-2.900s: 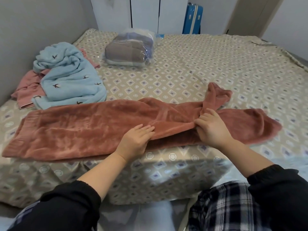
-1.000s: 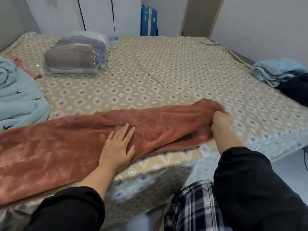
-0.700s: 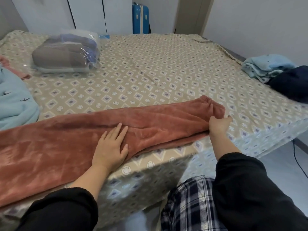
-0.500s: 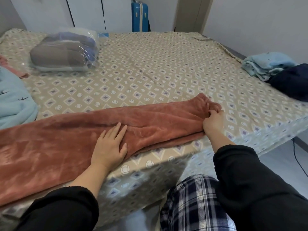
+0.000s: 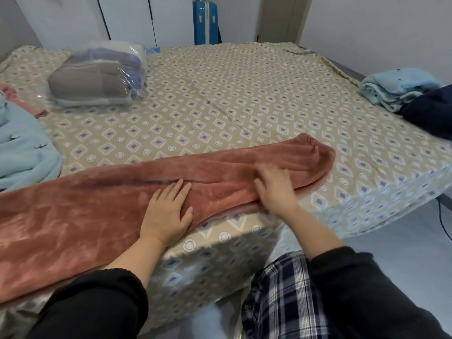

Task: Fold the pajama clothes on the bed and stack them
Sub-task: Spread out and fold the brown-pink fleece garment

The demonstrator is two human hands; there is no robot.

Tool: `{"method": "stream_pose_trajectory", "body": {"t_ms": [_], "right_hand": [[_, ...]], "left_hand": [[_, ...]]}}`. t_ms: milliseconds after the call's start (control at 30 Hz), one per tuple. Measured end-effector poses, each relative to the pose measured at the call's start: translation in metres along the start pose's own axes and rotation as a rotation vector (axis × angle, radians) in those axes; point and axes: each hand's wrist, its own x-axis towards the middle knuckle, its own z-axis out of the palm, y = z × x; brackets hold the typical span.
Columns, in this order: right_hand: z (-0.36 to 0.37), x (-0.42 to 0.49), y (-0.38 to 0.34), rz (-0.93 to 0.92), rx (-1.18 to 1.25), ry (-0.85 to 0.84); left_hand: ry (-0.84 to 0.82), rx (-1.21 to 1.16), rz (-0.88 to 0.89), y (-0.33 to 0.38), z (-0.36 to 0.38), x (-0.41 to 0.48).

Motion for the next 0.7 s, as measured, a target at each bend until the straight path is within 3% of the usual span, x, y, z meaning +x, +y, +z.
{"method": "stream_pose_trajectory", "body": {"t_ms": [67, 200, 300, 400, 500, 600, 700], "right_hand": [[0.019, -0.021, -0.013, -0.054, -0.045, -0.193], [0.011, -0.026, -0.010, -0.071, 0.038, -0.144], [0.000, -0.034, -0.019, -0.240, 0.130, -0.063], [0.002, -0.042, -0.035, -0.359, 0.097, -0.135], [0.005, -0.040, -0.039, -0.381, 0.059, -0.087], [0.002, -0.038, -0.043, -0.451, 0.052, 0.013], [0.002, -0.037, -0.048, -0.527, 0.041, 0.096]], "left_hand": [[-0.009, -0.046, 0.091, -0.001, -0.003, -0.004], [-0.062, -0.051, 0.299, -0.004, -0.007, -0.020], [0.033, -0.220, 0.183, -0.008, -0.013, -0.031], [0.132, -0.319, 0.004, -0.010, -0.022, -0.035], [0.028, -0.293, -0.076, -0.010, -0.030, -0.028], [-0.017, -0.413, -0.221, -0.007, -0.042, -0.017], [-0.142, -0.166, -0.078, -0.003, -0.042, -0.013]]}}
